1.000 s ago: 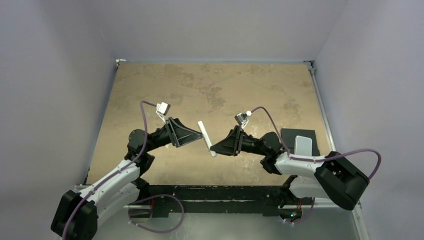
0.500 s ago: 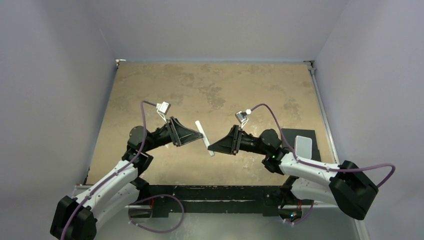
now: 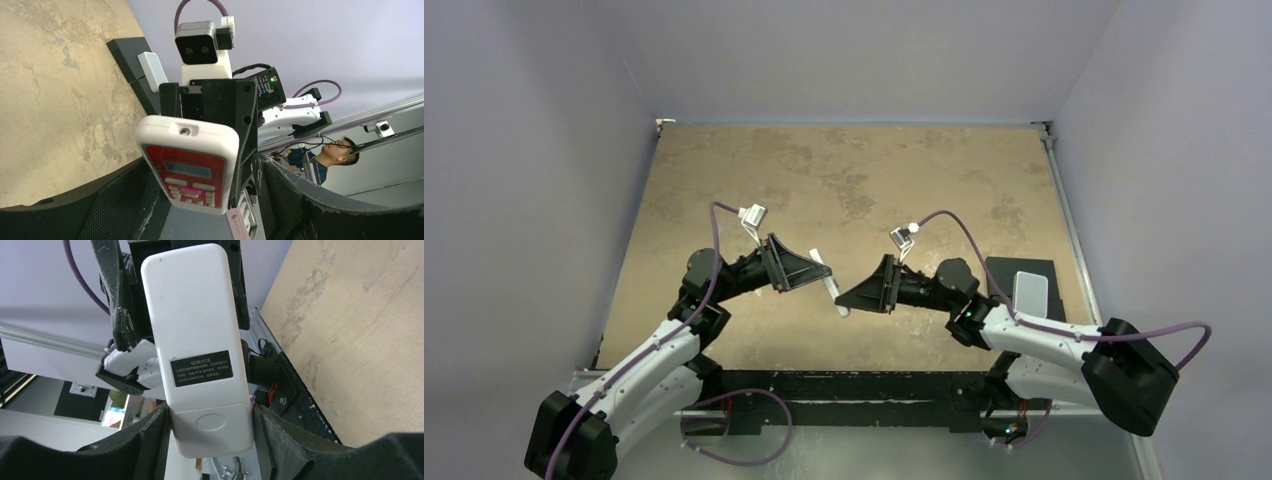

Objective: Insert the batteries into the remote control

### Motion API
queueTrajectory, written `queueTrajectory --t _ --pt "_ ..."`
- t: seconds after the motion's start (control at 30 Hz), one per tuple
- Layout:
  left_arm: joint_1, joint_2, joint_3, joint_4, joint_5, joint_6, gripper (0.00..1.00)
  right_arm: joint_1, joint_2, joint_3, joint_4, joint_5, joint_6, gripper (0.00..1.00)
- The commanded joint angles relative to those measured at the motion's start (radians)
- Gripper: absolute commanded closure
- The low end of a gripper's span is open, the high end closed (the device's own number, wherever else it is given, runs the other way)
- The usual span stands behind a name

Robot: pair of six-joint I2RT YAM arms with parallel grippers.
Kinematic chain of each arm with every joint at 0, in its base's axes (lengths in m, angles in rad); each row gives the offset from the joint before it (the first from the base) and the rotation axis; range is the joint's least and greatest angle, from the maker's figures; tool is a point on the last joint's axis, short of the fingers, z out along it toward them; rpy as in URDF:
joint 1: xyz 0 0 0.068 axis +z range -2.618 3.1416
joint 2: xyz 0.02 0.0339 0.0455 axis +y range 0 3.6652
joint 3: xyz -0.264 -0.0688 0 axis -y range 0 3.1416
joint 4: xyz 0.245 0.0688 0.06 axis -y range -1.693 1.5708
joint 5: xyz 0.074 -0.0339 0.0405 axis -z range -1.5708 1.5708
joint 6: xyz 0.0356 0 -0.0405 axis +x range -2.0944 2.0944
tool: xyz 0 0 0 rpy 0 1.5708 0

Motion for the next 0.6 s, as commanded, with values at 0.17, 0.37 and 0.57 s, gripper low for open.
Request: queueTrajectory --t 0.17,0.37,0.57 --pt "0.003 0.0 0.032 0.037 -0.005 0.017 0.27 0.026 0.001 0.027 0.102 0.049 0.003 1.0" --pt "0.004 0.0 0.023 0.054 0.003 0.006 0.34 0.026 0.003 0.011 0.128 0.063 0.013 1.0" --pt "0.003 0.006 0.014 0.086 0.008 -0.006 0.68 0.026 0.008 0.001 0.133 0.067 0.013 1.0"
